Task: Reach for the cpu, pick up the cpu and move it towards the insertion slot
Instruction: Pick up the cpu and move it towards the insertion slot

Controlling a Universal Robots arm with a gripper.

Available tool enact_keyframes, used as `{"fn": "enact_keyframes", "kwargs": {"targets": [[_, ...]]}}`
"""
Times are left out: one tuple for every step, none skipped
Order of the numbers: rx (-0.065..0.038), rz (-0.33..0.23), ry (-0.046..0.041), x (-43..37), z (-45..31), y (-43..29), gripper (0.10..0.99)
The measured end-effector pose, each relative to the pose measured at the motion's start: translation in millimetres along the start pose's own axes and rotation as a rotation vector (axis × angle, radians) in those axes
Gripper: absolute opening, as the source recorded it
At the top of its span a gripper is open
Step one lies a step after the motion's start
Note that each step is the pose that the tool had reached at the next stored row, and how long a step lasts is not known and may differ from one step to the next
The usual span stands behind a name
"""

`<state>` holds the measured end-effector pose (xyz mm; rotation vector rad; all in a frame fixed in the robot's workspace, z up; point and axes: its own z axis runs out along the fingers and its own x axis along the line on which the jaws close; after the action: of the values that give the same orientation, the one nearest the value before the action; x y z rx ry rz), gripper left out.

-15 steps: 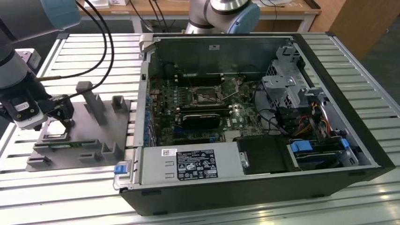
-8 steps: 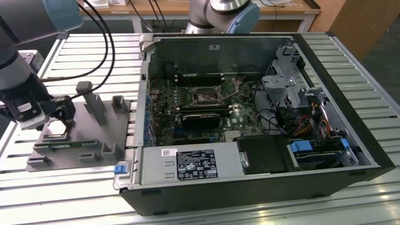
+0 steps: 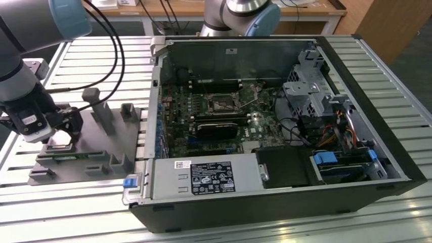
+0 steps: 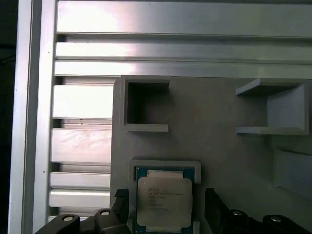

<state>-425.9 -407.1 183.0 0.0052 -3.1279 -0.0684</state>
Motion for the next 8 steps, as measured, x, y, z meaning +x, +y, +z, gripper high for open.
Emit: {"fn": "enact_keyframes", "kwargs": {"targets": [[0.0, 0.0, 0.0, 0.0, 1.1, 0.0, 0.718], [0.0, 0.0, 0.0001, 0.0, 2.0, -0.1, 0.718], [0.0, 0.0, 0.0002, 0.1, 2.6, -0.1, 0.718], [0.0, 0.0, 0.0002, 0.2, 2.7, -0.1, 0.718], [0.0, 0.0, 0.0001, 0.3, 2.6, 0.0, 0.706], [0.0, 0.0, -0.0003, 0.4, 2.6, 0.0, 0.639], [0.0, 0.0, -0.0006, 0.6, 2.2, 0.0, 0.639], [0.0, 0.0, -0.001, 0.9, 0.9, 0.1, 0.573]]}}
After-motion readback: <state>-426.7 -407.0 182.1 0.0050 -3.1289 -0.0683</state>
